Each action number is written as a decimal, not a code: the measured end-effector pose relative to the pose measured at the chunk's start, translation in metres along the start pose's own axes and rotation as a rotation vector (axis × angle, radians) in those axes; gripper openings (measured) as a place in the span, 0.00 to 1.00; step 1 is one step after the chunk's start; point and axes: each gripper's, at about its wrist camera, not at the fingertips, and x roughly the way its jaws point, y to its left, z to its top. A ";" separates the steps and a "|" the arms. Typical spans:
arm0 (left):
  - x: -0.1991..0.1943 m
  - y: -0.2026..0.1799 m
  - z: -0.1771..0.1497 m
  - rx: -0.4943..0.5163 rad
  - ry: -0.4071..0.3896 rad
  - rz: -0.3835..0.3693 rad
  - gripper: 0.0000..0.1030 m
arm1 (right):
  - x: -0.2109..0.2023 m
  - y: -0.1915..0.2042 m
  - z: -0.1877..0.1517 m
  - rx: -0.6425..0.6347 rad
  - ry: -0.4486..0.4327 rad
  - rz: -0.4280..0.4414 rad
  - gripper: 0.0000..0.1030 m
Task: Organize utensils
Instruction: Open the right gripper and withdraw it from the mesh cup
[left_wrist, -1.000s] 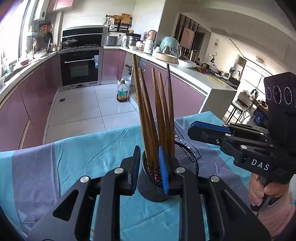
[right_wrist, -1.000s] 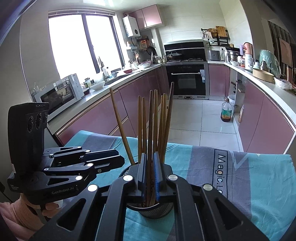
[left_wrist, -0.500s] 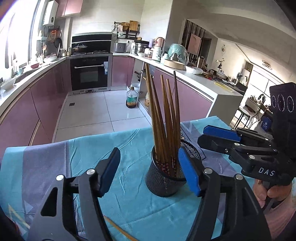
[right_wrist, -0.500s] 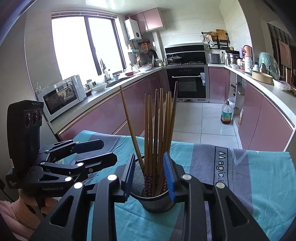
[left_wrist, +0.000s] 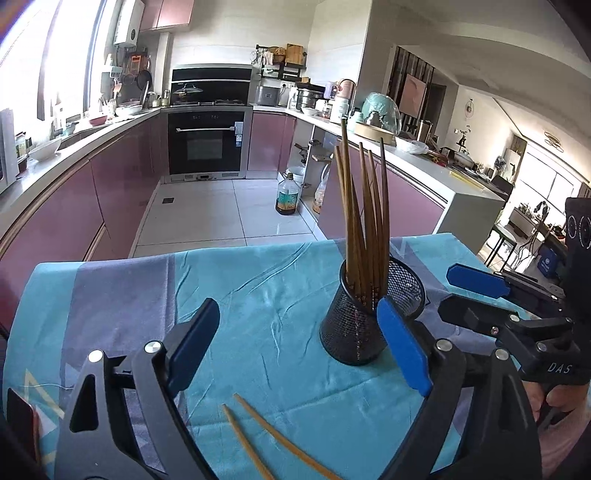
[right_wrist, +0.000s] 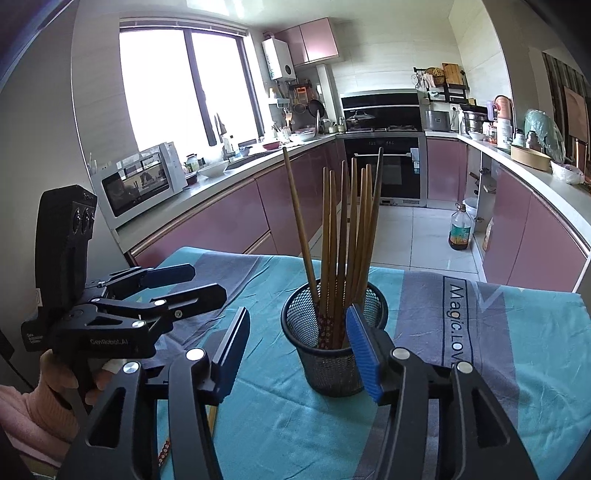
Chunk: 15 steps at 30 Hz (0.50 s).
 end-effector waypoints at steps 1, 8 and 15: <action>-0.003 0.002 -0.002 -0.002 -0.003 0.006 0.84 | 0.000 0.002 -0.002 -0.003 0.006 0.006 0.50; -0.020 0.023 -0.028 -0.008 0.035 0.042 0.80 | 0.015 0.024 -0.032 -0.022 0.104 0.058 0.50; -0.011 0.045 -0.082 -0.042 0.200 0.017 0.60 | 0.042 0.045 -0.071 -0.014 0.250 0.125 0.49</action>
